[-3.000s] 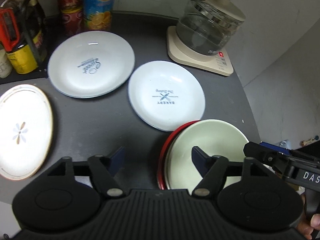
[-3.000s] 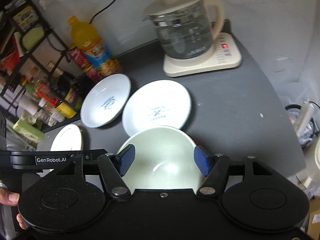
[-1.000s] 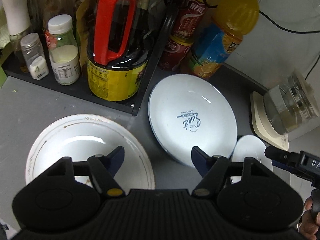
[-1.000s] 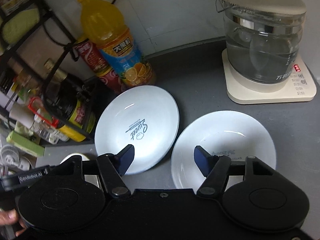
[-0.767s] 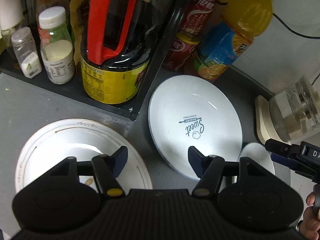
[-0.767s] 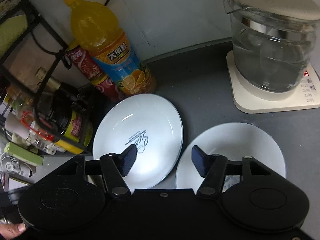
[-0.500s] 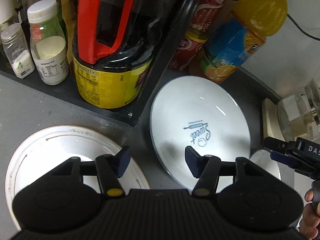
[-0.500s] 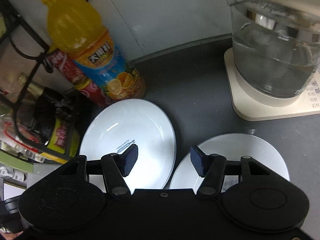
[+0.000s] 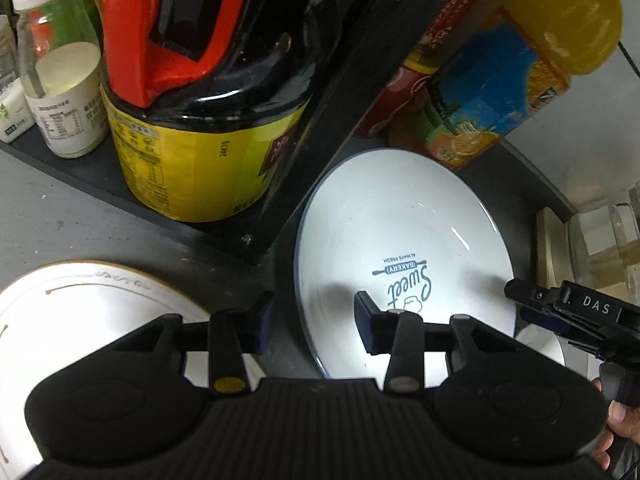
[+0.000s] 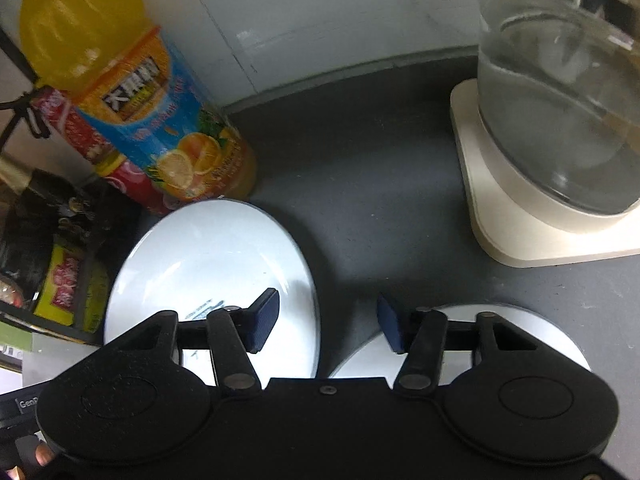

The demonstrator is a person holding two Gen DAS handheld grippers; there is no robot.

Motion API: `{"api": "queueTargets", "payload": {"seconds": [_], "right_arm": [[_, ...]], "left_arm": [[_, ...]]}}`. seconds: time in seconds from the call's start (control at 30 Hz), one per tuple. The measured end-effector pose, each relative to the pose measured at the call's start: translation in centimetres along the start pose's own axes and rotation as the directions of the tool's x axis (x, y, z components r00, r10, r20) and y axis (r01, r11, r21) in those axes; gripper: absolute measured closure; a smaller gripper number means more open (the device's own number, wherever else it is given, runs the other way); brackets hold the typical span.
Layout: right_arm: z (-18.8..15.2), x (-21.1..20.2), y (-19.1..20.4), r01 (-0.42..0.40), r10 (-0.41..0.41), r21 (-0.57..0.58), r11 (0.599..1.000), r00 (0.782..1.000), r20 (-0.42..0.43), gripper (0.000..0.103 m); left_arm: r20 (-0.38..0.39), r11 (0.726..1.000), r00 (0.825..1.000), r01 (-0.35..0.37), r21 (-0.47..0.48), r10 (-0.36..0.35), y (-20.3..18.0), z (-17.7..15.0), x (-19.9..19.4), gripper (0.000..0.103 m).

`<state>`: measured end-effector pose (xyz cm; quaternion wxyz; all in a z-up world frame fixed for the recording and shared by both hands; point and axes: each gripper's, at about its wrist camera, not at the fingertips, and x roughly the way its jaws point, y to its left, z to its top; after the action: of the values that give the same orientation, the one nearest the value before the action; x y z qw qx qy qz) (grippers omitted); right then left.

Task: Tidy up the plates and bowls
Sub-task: 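Move both grippers to the white 'Sweet' plate and close on its rim, then lift the 'Sweet' plate and carry it toward the gold-rimmed white plate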

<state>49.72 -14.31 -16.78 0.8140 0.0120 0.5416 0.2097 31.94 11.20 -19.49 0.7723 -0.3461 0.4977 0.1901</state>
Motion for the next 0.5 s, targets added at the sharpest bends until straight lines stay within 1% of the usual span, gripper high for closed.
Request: {"api": "queueTargets", "payload": {"seconds": [0.1,0.17,0.3,0.33,0.37,0.4,0.43,0.5], "right_arm": [[0.1,1.0,0.1,-0.006,0.006,-0.002,1.0,0.999,-0.032,0.059],[0.0,1.6,0.3,-0.006,0.005,-0.008,1.0,0.999,-0.049,0.067],[-0.2,2.4,0.1,-0.026,0.027,0.027,0.999,0.998,-0.059,0.071],[-0.3,2.4,0.2,-0.019,0.02,0.024,1.0,0.999,-0.047,0.07],[-0.4,2.4,0.4,-0.015,0.015,0.015,1.0,0.999,-0.043,0.07],[-0.4,2.5,0.6,-0.021,0.022,0.005,1.0,0.999,-0.049,0.071],[-0.5,2.7,0.7,-0.033,0.033,0.003,0.999,0.998,-0.061,0.076],[-0.6,2.8,0.9,-0.036,0.036,-0.004,0.999,0.998,-0.057,0.079]], "left_arm": [[-0.01,1.0,1.0,0.009,-0.006,-0.01,-0.1,0.0,0.6,0.071],[-0.014,1.0,1.0,0.011,-0.017,-0.012,0.0,0.0,0.8,0.074],[-0.041,0.997,0.999,0.023,-0.07,-0.026,0.4,-0.1,1.7,0.077],[-0.044,0.996,0.998,0.032,-0.086,-0.036,0.6,-0.1,2.0,0.082],[-0.04,0.996,0.999,0.029,-0.084,-0.032,0.5,-0.1,2.1,0.083],[-0.042,0.997,0.998,0.043,-0.067,-0.045,0.4,-0.1,2.1,0.084],[-0.04,0.997,0.998,0.037,-0.065,-0.039,0.3,-0.1,2.2,0.084],[-0.04,0.997,0.998,0.037,-0.071,-0.039,0.3,-0.1,2.3,0.085]]}}
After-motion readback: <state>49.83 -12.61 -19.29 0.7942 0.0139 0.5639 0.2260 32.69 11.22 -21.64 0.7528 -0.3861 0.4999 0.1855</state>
